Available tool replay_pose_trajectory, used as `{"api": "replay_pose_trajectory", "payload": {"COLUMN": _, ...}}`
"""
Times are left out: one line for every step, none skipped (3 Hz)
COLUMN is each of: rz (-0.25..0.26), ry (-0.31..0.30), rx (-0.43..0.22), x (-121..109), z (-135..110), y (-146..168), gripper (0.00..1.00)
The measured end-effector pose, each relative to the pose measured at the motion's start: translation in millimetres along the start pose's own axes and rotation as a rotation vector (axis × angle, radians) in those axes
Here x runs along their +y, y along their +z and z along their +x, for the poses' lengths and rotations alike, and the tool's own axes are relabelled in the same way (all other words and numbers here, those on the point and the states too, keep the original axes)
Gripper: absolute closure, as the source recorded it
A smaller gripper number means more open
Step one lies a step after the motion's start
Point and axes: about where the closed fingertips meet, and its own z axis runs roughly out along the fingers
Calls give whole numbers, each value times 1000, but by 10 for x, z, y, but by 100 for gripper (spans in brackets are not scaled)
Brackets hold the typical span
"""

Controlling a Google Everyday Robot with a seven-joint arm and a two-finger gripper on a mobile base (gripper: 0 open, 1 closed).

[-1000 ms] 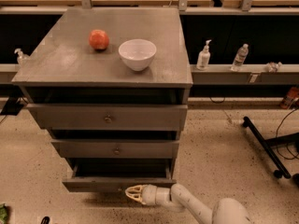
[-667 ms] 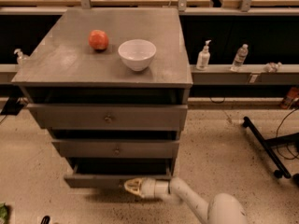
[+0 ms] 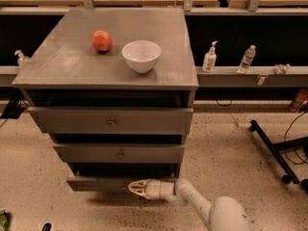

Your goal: Close bottom drawer

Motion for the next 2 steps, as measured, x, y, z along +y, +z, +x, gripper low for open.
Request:
{"api": "replay_pose_trajectory", "payload": {"rz": 1, "ry": -18, "rx": -8, "x": -76, "z": -32, "y": 7, "gripper": 100}}
{"api": "replay_pose_trajectory", "payload": {"rz": 0, "ry": -77, "rx": -32, "x": -444, "z": -95, "y": 80, "gripper": 100}}
